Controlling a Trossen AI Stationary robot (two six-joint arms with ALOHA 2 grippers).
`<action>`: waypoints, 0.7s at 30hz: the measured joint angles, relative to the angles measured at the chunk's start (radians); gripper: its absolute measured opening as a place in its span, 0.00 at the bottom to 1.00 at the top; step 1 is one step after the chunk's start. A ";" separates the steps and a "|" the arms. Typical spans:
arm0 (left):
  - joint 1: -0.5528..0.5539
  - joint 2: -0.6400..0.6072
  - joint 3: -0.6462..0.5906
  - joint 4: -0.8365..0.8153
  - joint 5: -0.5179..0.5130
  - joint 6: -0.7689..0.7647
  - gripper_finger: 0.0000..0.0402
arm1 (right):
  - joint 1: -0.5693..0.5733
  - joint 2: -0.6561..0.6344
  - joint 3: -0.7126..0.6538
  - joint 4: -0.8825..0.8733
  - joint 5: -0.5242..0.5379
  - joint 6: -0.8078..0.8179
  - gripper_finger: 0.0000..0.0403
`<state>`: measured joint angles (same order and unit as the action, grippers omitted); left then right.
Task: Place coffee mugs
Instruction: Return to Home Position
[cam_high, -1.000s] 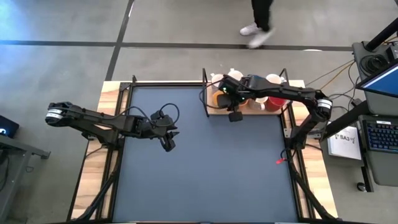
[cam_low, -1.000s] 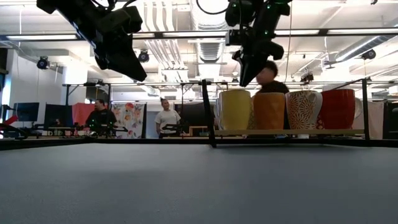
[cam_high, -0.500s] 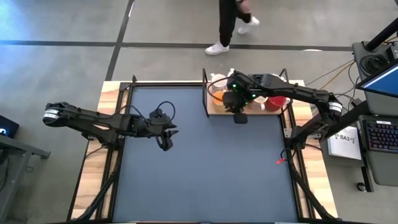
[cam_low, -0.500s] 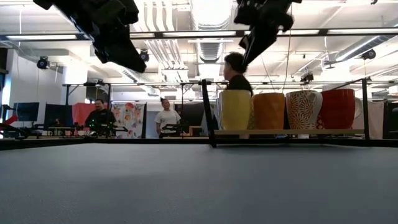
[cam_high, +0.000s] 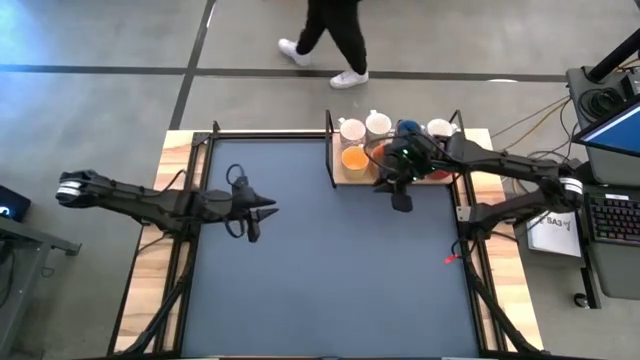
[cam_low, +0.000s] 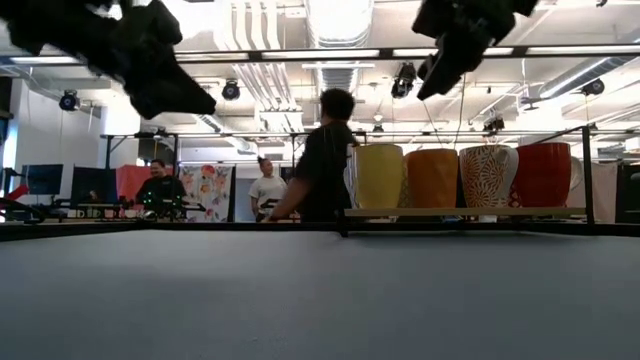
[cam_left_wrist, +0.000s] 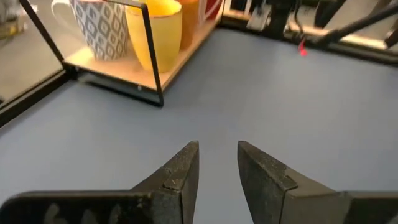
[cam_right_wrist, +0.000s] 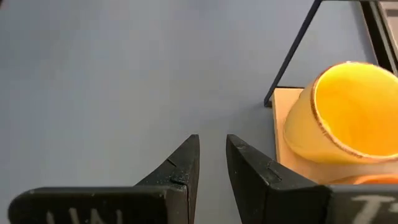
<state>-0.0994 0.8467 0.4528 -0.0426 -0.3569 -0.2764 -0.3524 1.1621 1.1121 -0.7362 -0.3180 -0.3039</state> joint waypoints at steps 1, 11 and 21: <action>0.000 -0.019 -0.036 0.046 0.000 0.008 0.23 | 0.005 -0.020 -0.034 0.032 0.000 0.016 0.17; 0.001 -0.144 -0.283 0.405 -0.001 0.050 0.23 | 0.068 -0.238 -0.389 0.427 0.004 0.171 0.17; 0.001 -0.154 -0.378 0.489 -0.037 0.025 0.23 | 0.094 -0.404 -0.698 0.762 0.025 0.288 0.17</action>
<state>-0.0982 0.6928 0.0749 0.4463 -0.3937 -0.2515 -0.2587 0.7581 0.4139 0.0262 -0.2926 -0.0157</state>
